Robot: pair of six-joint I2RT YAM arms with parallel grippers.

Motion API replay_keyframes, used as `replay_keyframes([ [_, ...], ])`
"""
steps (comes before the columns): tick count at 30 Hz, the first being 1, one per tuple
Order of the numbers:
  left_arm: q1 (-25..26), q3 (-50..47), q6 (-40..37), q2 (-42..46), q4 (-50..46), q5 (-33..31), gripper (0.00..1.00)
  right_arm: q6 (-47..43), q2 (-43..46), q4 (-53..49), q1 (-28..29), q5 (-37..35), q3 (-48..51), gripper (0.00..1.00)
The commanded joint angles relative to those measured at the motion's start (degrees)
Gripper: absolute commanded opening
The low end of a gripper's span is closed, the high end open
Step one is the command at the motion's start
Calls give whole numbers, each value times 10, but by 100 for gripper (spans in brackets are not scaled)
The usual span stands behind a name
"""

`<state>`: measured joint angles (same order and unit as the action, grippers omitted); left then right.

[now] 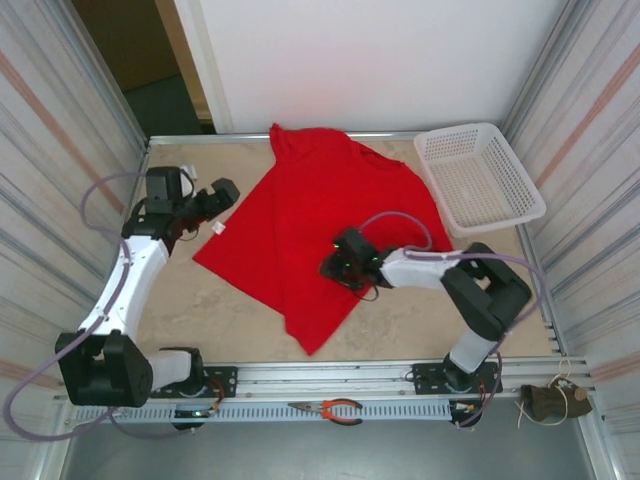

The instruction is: Fold the inside-out t-shirt

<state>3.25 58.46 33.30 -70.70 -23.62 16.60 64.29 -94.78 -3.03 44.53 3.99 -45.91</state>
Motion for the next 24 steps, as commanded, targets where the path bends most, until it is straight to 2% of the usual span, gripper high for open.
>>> replay_keyframes([
  [1, 35, -44, 15, -25, 42, 26, 99, -12, 56, -138, -37, -39, 74, 50],
  [6, 121, -107, 56, -73, 126, 17, 99, -66, 161, -203, -118, -60, 107, 54],
  [9, 159, -132, 86, -119, 180, 14, 99, -96, 175, -207, -173, -44, 109, 55],
  [14, 181, -161, 120, -173, 216, 5, 99, -136, 123, -211, -233, -30, 76, 55],
  [24, 180, -280, 171, -104, 212, -62, 99, -173, -63, -229, -269, -16, -72, 56],
])
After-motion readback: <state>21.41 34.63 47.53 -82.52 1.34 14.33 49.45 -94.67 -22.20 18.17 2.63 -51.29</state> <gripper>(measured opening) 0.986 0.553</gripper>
